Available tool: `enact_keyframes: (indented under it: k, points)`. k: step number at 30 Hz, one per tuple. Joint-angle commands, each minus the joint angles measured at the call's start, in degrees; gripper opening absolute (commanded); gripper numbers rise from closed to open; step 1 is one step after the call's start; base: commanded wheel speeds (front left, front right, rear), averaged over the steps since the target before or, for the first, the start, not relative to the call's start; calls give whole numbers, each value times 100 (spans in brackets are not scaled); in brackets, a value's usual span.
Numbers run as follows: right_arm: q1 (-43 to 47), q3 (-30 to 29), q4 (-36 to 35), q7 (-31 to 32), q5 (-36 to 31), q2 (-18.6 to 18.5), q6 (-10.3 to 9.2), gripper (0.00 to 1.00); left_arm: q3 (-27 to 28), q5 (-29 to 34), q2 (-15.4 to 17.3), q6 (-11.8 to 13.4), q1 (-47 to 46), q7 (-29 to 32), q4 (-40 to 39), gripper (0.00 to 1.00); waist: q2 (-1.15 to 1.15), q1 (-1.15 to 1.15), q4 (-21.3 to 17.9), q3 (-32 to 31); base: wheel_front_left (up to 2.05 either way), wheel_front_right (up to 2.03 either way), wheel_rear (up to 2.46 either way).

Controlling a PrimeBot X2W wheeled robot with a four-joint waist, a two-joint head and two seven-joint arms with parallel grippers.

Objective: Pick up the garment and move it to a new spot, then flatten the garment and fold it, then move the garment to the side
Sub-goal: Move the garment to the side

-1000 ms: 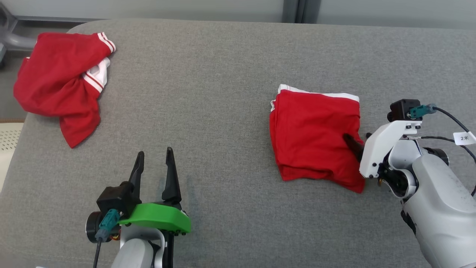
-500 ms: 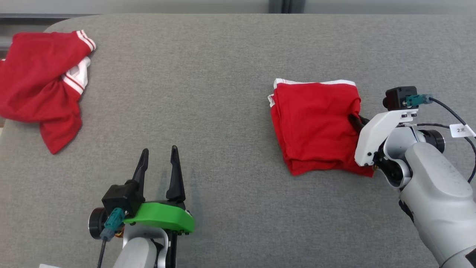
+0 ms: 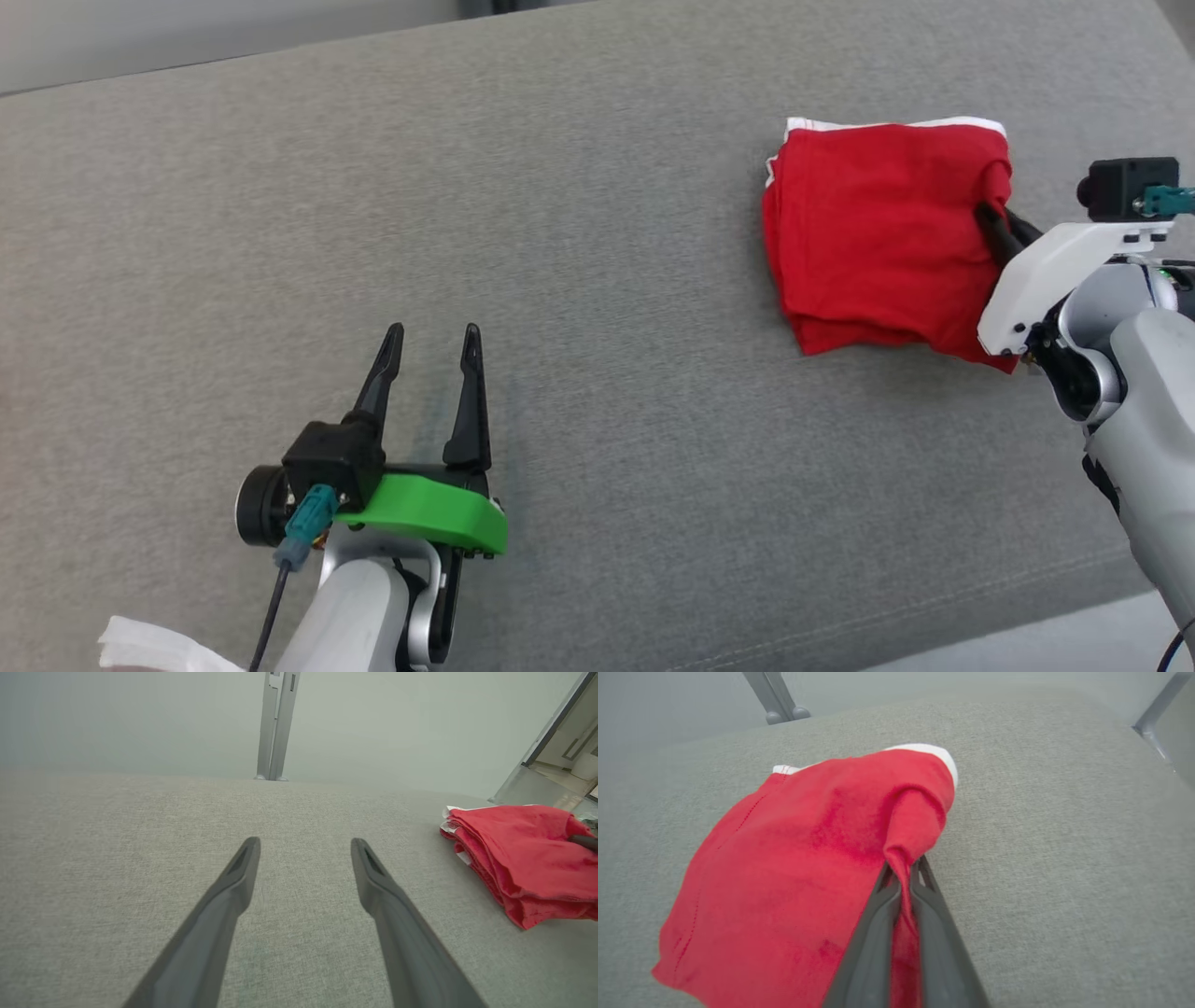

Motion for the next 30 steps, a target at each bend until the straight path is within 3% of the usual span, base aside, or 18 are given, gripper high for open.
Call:
enact_keyframes:
  k: [1, 7, 13, 19, 30]
  points:
    - [-109, -43, 10, -105, 30, 21, -10, 0, 4, 74, 92, 10, -119, 27, -51, 100, 0, 0, -825, 424, 0, 0, 0]
    - [-146, -148, 215, -393, 55, 93, -10, 0, -96, 147, 154, 21, -216, 163, -257, 100, 0, 0, -1098, 606, 0, 0, 0]
    - [-285, -200, 374, -583, -41, 80, -9, 0, -146, 181, 199, 30, -265, 234, -418, 100, 0, 0, -970, 727, 0, 0, 0]
    - [-687, -157, 638, -579, -192, -193, -9, 0, -150, 163, 220, 90, -304, 266, -562, 100, 0, 0, -581, 853, 0, 0, 0]
    - [-1816, -254, 1386, -522, -875, -1113, -10, 0, -131, 197, 291, 192, -386, 263, -914, 100, 0, 0, 94, 1234, 0, 0, 0]
